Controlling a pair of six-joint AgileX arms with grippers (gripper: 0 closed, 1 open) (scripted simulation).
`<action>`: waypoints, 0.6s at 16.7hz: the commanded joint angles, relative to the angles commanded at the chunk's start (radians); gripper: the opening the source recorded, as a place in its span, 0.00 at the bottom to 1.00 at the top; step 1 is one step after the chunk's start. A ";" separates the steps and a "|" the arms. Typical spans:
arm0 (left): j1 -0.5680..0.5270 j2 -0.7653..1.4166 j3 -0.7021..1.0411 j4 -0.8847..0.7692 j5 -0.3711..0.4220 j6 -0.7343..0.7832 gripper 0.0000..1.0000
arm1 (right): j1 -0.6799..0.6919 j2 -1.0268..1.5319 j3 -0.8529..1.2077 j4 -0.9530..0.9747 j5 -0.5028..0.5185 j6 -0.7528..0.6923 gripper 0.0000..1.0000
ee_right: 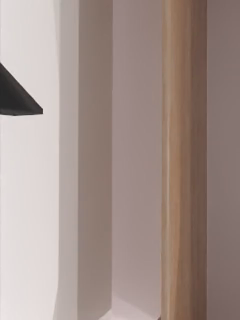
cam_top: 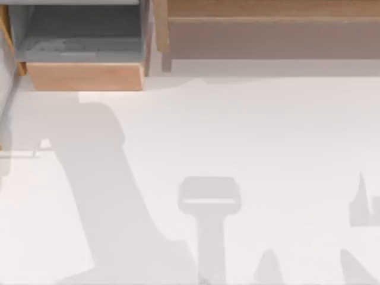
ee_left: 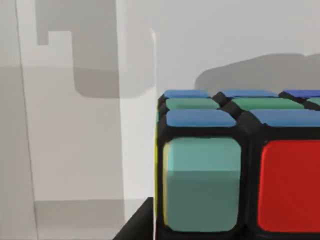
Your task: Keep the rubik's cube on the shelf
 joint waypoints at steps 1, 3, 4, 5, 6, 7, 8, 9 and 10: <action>0.000 0.000 0.000 0.000 0.000 0.000 0.00 | 0.000 0.000 0.000 0.000 0.000 0.000 1.00; 0.004 -0.003 -0.003 0.001 0.000 0.001 0.00 | 0.000 0.000 0.000 0.000 0.000 0.000 1.00; 0.004 -0.003 -0.003 0.001 0.000 0.001 0.00 | 0.000 0.000 0.000 0.000 0.000 0.000 1.00; 0.008 -0.011 -0.003 -0.002 0.003 0.009 0.00 | 0.000 0.000 0.000 0.000 0.000 0.000 1.00; 0.016 -0.026 -0.002 -0.007 0.010 0.024 0.00 | 0.000 0.000 0.000 0.000 0.000 0.000 1.00; 0.029 -0.049 0.001 -0.012 0.020 0.049 0.00 | 0.000 0.000 0.000 0.000 0.000 0.000 1.00; 0.049 -0.081 0.011 -0.012 0.032 0.086 0.00 | 0.000 0.000 0.000 0.000 0.000 0.000 1.00; 0.075 -0.118 0.025 -0.010 0.047 0.131 0.00 | 0.000 0.000 0.000 0.000 0.000 0.000 1.00; 0.106 -0.160 0.043 -0.004 0.064 0.183 0.00 | 0.000 0.000 0.000 0.000 0.000 0.000 1.00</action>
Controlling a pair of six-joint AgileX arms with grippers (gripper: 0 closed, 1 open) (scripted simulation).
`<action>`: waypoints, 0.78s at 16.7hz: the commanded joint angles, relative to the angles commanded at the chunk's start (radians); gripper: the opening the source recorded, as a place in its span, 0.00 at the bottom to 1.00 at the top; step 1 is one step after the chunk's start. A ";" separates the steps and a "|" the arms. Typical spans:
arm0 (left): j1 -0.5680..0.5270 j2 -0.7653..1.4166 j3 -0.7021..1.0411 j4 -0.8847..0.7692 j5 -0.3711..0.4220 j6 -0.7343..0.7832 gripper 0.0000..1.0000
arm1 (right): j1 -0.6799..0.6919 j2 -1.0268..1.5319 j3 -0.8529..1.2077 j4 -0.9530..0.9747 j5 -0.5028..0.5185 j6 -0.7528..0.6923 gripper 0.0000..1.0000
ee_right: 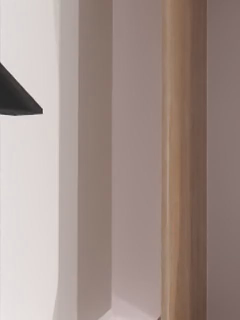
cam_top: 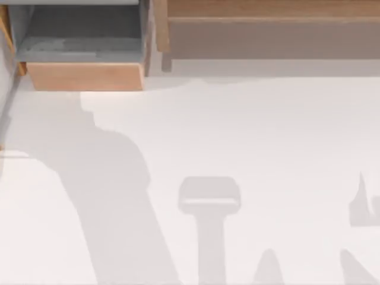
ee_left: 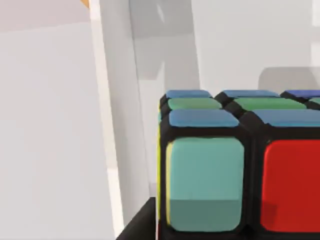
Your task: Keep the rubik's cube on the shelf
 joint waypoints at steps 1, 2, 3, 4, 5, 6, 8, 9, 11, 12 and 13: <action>0.037 -0.048 0.023 0.010 0.018 0.062 0.00 | 0.000 0.000 0.000 0.000 0.000 0.000 1.00; 0.080 -0.100 0.050 0.024 0.038 0.131 0.00 | 0.000 0.000 0.000 0.000 0.000 0.000 1.00; 0.128 -0.155 0.080 0.040 0.059 0.206 0.00 | 0.000 0.000 0.000 0.000 0.000 0.000 1.00; 0.179 -0.214 0.113 0.059 0.082 0.287 0.00 | 0.000 0.000 0.000 0.000 0.000 0.000 1.00; 0.236 -0.277 0.151 0.082 0.105 0.375 0.00 | 0.000 0.000 0.000 0.000 0.000 0.000 1.00; 0.296 -0.343 0.191 0.106 0.130 0.468 0.00 | 0.000 0.000 0.000 0.000 0.000 0.000 1.00; 0.425 -0.481 0.280 0.161 0.181 0.666 0.00 | 0.000 0.000 0.000 0.000 0.000 0.000 1.00; 0.494 -0.553 0.328 0.192 0.208 0.771 0.00 | 0.000 0.000 0.000 0.000 0.000 0.000 1.00; 0.637 -0.701 0.429 0.257 0.264 0.988 0.00 | 0.000 0.000 0.000 0.000 0.000 0.000 1.00; 0.711 -0.776 0.482 0.291 0.292 1.100 0.00 | 0.000 0.000 0.000 0.000 0.000 0.000 1.00; 0.785 -0.851 0.536 0.326 0.320 1.213 0.00 | 0.000 0.000 0.000 0.000 0.000 0.000 1.00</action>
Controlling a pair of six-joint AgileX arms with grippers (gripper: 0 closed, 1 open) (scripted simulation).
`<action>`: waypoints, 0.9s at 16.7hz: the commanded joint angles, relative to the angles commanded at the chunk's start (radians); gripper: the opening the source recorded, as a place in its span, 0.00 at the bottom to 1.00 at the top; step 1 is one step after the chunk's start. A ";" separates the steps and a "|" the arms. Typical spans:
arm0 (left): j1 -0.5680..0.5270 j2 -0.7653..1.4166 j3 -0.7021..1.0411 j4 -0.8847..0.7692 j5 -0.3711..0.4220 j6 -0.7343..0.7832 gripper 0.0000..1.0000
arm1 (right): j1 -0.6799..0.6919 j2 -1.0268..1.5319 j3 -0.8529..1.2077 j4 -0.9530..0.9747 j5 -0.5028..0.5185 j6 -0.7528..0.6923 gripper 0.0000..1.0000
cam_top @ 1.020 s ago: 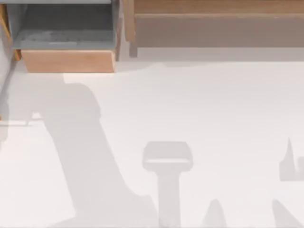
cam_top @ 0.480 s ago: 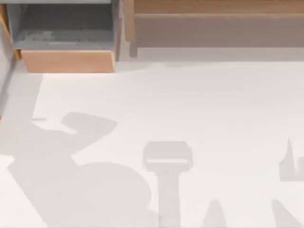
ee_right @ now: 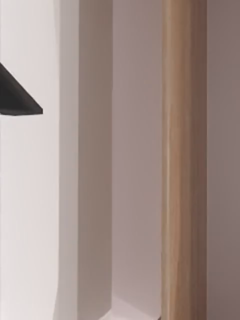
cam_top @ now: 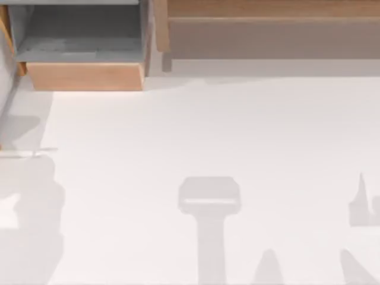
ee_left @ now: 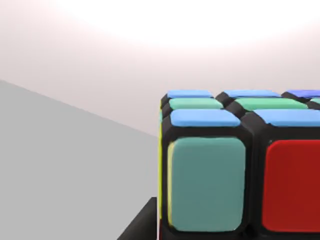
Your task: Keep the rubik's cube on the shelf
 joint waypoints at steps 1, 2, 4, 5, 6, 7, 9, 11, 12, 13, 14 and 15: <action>0.075 -0.075 0.055 0.035 0.028 0.113 0.00 | 0.000 0.000 0.000 0.000 0.000 0.000 1.00; 0.150 -0.149 0.110 0.071 0.057 0.226 0.00 | 0.000 0.000 0.000 0.000 0.000 0.000 1.00; 0.299 -0.295 0.220 0.142 0.112 0.450 0.00 | 0.000 0.000 0.000 0.000 0.000 0.000 1.00; 0.373 -0.367 0.274 0.177 0.140 0.560 0.00 | 0.000 0.000 0.000 0.000 0.000 0.000 1.00; 0.445 -0.436 0.328 0.211 0.166 0.668 0.00 | 0.000 0.000 0.000 0.000 0.000 0.000 1.00; 0.514 -0.503 0.381 0.244 0.192 0.771 0.00 | 0.000 0.000 0.000 0.000 0.000 0.000 1.00; 0.646 -0.631 0.482 0.307 0.241 0.969 0.00 | 0.000 0.000 0.000 0.000 0.000 0.000 1.00; 0.765 -0.745 0.574 0.364 0.284 1.146 0.00 | 0.000 0.000 0.000 0.000 0.000 0.000 1.00; 0.818 -0.797 0.616 0.390 0.304 1.226 0.00 | 0.000 0.000 0.000 0.000 0.000 0.000 1.00; 0.867 -0.844 0.656 0.414 0.323 1.300 0.00 | 0.000 0.000 0.000 0.000 0.000 0.000 1.00; 0.910 -0.887 0.691 0.436 0.339 1.365 0.00 | 0.000 0.000 0.000 0.000 0.000 0.000 1.00; 0.948 -0.924 0.722 0.454 0.353 1.423 0.00 | 0.000 0.000 0.000 0.000 0.000 0.000 1.00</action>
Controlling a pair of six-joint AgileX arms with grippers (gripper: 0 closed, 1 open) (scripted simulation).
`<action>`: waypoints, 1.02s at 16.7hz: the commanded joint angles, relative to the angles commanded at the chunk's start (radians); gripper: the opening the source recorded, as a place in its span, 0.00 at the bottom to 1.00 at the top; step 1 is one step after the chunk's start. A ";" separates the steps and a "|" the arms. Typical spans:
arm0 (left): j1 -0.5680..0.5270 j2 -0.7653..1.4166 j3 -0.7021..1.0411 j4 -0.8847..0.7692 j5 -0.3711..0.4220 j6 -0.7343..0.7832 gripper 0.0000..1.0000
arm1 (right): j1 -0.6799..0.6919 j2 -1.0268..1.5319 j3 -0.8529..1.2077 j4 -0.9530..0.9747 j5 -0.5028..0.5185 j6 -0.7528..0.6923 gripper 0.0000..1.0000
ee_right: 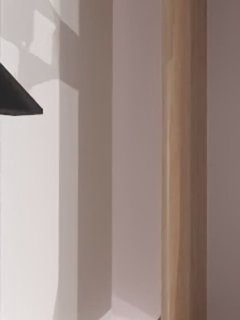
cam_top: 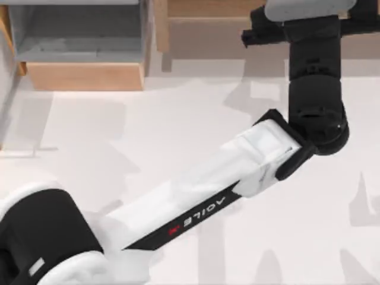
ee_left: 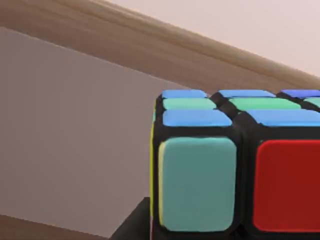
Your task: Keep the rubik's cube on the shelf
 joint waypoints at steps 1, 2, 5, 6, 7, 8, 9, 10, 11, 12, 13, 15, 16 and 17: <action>0.033 -0.032 0.027 0.016 0.012 0.050 0.00 | 0.000 0.000 0.000 0.000 0.000 0.000 1.00; 0.060 -0.059 0.050 0.030 0.023 0.091 0.00 | 0.000 0.000 0.000 0.000 0.000 0.000 1.00; 0.097 -0.096 0.081 0.048 0.037 0.148 0.00 | 0.000 0.000 0.000 0.000 0.000 0.000 1.00; 0.097 -0.096 0.081 0.048 0.037 0.148 0.00 | 0.000 0.000 0.000 0.000 0.000 0.000 1.00; 0.097 -0.096 0.081 0.048 0.037 0.148 0.00 | 0.000 0.000 0.000 0.000 0.000 0.000 1.00; 0.097 -0.096 0.081 0.048 0.037 0.148 0.00 | 0.000 0.000 0.000 0.000 0.000 0.000 1.00; 0.097 -0.096 0.081 0.048 0.037 0.148 0.00 | 0.000 0.000 0.000 0.000 0.000 0.000 1.00; 0.094 -0.099 0.081 0.046 0.037 0.149 0.00 | 0.000 0.000 0.000 0.000 0.000 0.000 1.00; 0.094 -0.099 0.081 0.046 0.037 0.149 0.00 | 0.000 0.000 0.000 0.000 0.000 0.000 1.00; 0.093 -0.098 0.081 0.046 0.037 0.149 0.00 | 0.000 0.000 0.000 0.000 0.000 0.000 1.00; 0.082 -0.091 0.073 0.050 0.036 0.142 0.00 | 0.000 0.000 0.000 0.000 0.000 0.000 1.00; 0.044 -0.069 0.046 0.062 0.032 0.121 0.00 | 0.000 0.000 0.000 0.000 0.000 0.000 1.00; 0.016 -0.053 0.028 0.071 0.028 0.106 0.00 | 0.000 0.000 0.000 0.000 0.000 0.000 1.00; -0.020 -0.032 0.004 0.082 0.023 0.085 0.00 | 0.000 0.000 0.000 0.000 0.000 0.000 1.00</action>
